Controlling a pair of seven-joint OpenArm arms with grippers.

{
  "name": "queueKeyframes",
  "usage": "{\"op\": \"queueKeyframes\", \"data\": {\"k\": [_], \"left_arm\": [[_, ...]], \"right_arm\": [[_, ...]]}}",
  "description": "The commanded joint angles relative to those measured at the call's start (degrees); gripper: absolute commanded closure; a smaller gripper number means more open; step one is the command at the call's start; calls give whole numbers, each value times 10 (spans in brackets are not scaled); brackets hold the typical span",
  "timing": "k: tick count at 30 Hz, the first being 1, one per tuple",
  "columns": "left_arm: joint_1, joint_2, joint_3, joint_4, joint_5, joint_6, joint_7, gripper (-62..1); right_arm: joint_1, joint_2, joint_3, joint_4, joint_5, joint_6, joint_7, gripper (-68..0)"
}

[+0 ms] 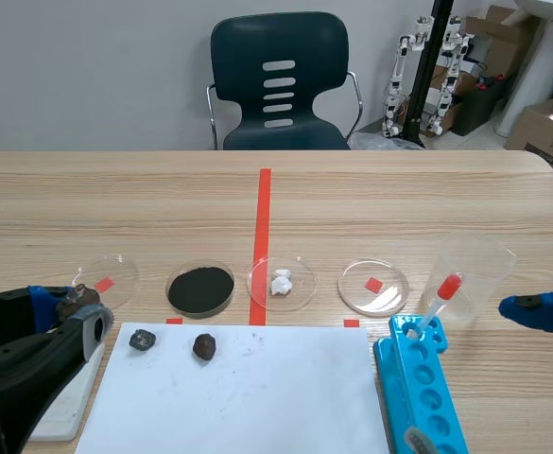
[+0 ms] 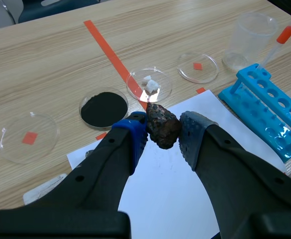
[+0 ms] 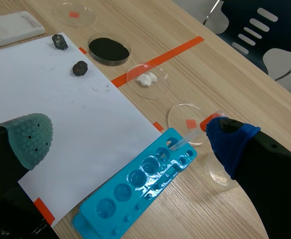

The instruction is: Rub the mineral on the streak plate below the first streak

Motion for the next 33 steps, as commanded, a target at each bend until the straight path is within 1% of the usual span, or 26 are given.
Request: {"op": "queueKeyframes", "data": {"k": [1, 9, 14, 16, 17, 19, 22, 24, 26, 28, 29, 30, 32, 33], "left_arm": [[-2, 2, 4, 9, -8, -1, -3, -100], [-2, 1, 4, 9, -5, -1, 86, -100], [-6, 2, 4, 9, -5, -1, 97, -100], [-15, 2, 4, 9, -2, -1, 132, -100], [-22, 2, 4, 9, -5, -1, 152, -100], [-40, 2, 4, 9, -31, -1, 201, -100], [-78, 2, 4, 7, -99, 2, 302, -100], [-109, 2, 4, -1, -152, 21, 367, -100], [-140, 2, 4, -13, -194, 45, 417, -101], [-172, 2, 4, -28, -220, 56, 457, -105], [-187, 2, 5, -36, -227, 62, 475, -105], [-202, 1, 5, -46, -235, 77, 490, -105], [-231, 1, 10, -70, -236, 136, 518, -105], [-247, 1, 14, -83, -234, 160, 533, -105]], "right_arm": [[2, 3, 5, 5, 4, 0, 7, -655], [2, 3, 5, 5, 4, 0, 7, -655], [2, 3, 5, 5, 4, 0, 7, -655], [2, 3, 5, 5, 4, 0, 7, -655], [2, 3, 5, 5, 4, 0, 7, -655], [2, 3, 5, 5, 4, 0, 7, -655], [2, 3, 5, 5, 4, 0, 7, -655], [2, 3, 5, 5, 4, 0, 7, -655], [2, 3, 5, 5, 4, 0, 7, -655], [2, 3, 5, 5, 4, 0, 7, -655], [2, 3, 5, 5, 4, 0, 7, -655], [2, 3, 5, 5, 4, 0, 7, -655], [2, 3, 5, 5, 4, 0, 7, -655], [2, 3, 5, 5, 4, 0, 7, -655]]}}
